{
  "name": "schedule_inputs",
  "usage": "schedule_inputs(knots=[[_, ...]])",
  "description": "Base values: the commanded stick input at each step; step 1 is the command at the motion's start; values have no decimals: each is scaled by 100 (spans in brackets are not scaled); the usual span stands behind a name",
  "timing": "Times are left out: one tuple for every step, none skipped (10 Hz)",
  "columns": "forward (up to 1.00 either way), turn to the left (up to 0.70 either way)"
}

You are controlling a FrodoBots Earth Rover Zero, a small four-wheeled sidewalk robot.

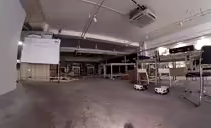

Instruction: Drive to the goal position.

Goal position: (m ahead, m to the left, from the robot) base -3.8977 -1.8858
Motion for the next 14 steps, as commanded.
schedule_inputs(knots=[[43, 0], [43, 0], [0, 0], [0, 0], [0, 0], [0, 0], [0, 0], [0, 0], [0, 0], [0, 0], [0, 0], [5, 0], [18, 0], [30, 0]])
